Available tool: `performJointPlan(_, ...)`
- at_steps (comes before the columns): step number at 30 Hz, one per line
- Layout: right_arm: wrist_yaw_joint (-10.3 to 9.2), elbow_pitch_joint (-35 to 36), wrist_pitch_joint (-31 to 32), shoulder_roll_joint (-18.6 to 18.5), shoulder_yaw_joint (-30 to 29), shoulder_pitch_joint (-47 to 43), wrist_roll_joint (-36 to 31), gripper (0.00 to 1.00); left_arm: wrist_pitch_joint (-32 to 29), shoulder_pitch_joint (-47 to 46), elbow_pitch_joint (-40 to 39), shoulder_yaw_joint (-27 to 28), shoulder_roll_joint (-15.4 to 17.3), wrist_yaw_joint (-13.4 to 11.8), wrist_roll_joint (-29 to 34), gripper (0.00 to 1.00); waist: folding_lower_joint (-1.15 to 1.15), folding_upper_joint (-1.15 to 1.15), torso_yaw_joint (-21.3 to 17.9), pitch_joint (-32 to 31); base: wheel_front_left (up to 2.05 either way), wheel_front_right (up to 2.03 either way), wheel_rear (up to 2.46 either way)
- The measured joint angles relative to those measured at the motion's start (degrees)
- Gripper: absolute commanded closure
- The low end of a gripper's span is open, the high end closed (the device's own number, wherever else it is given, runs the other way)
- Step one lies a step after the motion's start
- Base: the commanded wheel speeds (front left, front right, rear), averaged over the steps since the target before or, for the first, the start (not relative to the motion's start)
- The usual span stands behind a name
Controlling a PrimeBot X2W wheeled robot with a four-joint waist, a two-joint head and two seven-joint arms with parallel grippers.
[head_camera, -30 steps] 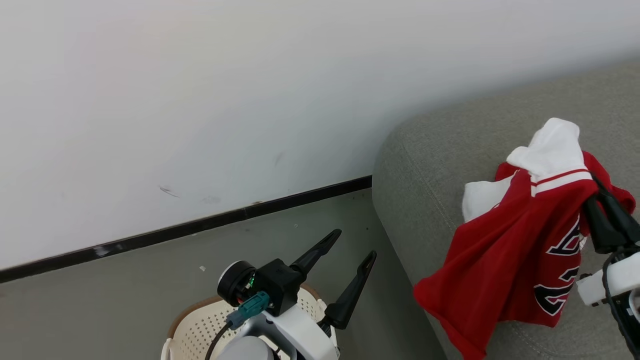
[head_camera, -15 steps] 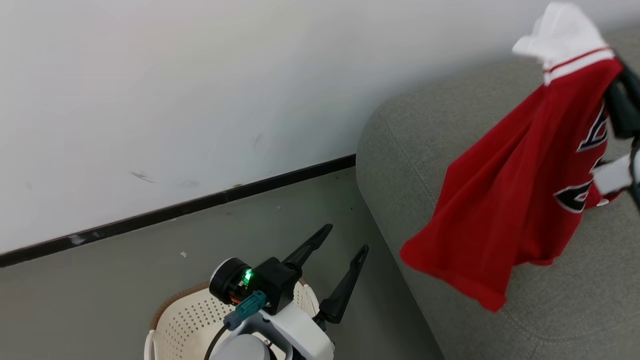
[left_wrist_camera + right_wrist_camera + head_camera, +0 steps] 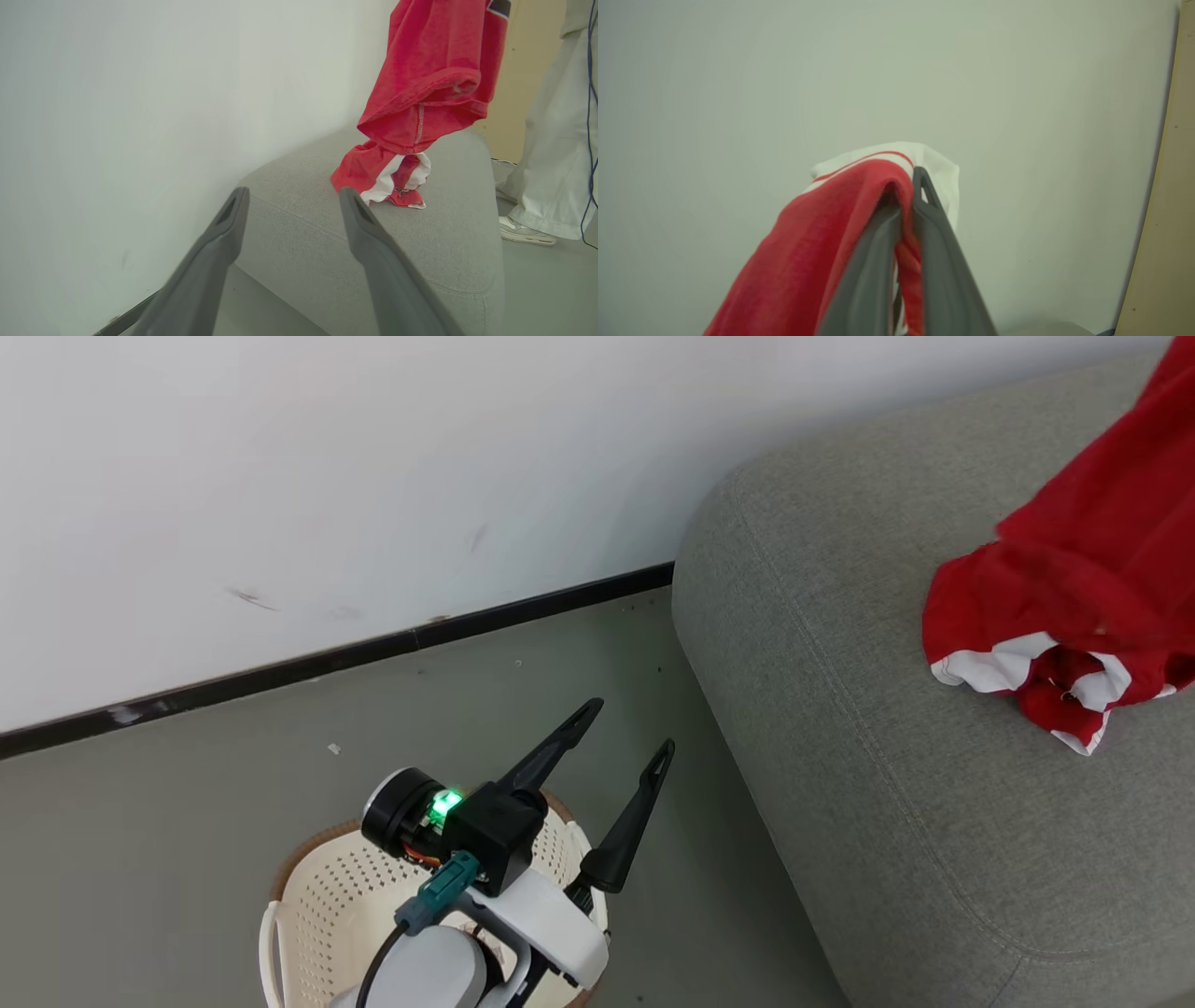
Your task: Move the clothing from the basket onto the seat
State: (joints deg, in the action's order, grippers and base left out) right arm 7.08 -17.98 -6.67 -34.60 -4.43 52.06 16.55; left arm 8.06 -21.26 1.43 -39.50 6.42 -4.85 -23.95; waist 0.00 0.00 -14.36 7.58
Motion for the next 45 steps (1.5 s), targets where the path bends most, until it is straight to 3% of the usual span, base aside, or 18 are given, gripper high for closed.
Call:
performJointPlan(5, 0.0, -3.28, 0.14, -3.12, -2.31, 2.94, -1.88, 1.0, -0.98, -1.4, -1.92, -0.03, 0.64, -0.11, 1.53, 0.0, 0.0, 0.0, 0.55, 2.07, 0.0, 0.0, 0.0)
performJointPlan(11, 0.0, -11.29, -0.1, -3.04, -4.37, 0.94, -3.13, 1.0, -2.57, -3.02, -4.08, -0.76, 1.19, -0.11, 2.9, 0.0, 0.0, 0.0, 1.42, 4.96, 0.0, 0.0, 0.0)
performJointPlan(20, 0.0, -21.58, -3.03, 3.19, -4.12, -9.03, -5.7, 1.0, -4.54, -4.21, -5.56, -1.46, 2.38, -0.11, 3.48, 0.0, 0.0, 0.0, 2.46, 8.46, 0.0, 0.0, 0.0)
performJointPlan(30, 0.0, -27.16, -5.94, 9.55, -2.27, -13.13, -6.54, 1.0, -5.46, -5.37, -6.21, -1.69, 2.67, -0.03, 4.41, 0.0, 0.0, 0.0, 3.17, 11.09, 0.0, 0.0, 0.0)
performJointPlan(39, 0.0, -29.06, -7.19, 13.1, -1.55, -13.32, -7.95, 1.0, -5.45, -5.38, -6.02, -0.83, 3.34, -0.03, 4.39, 0.0, 0.0, 0.0, 3.05, 11.86, 0.0, 0.0, 0.0)
performJointPlan(40, 0.0, -29.05, -7.27, 13.16, -1.55, -13.35, -8.14, 0.96, -5.45, -5.38, -5.99, -0.74, 3.35, -0.03, 4.38, 0.0, 0.0, 0.0, 2.95, 11.79, 0.0, 0.0, 0.0)
performJointPlan(41, 0.0, -29.04, -7.49, 13.16, -1.74, -13.41, -8.13, 0.78, -5.44, -5.38, -5.94, -0.68, 3.33, -0.03, 4.36, 0.0, 0.0, 0.0, 2.85, 11.7, 0.0, 0.0, 0.0)
performJointPlan(43, 0.0, -28.92, -7.53, 13.15, -2.2, -13.8, -8.04, 0.55, -5.38, -5.37, -5.9, -0.67, 3.3, -0.03, 4.27, 0.0, 0.0, 0.0, 2.63, 11.51, 0.0, 0.0, 0.0)
performJointPlan(44, 0.0, -28.78, -7.54, 13.14, -2.22, -14.3, -8.03, 0.11, -5.27, -5.37, -5.87, -0.66, 3.27, -0.03, 4.17, 0.0, 0.0, 0.0, 2.51, 11.4, 0.0, 0.0, 0.0)
performJointPlan(45, 0.0, -28.78, -7.54, 13.15, -2.23, -14.81, -8.03, 0.0, -4.99, -5.37, -5.8, -0.6, 3.26, -0.03, 4.02, 0.0, 0.0, 0.0, 2.38, 11.28, 0.0, 0.0, 0.0)
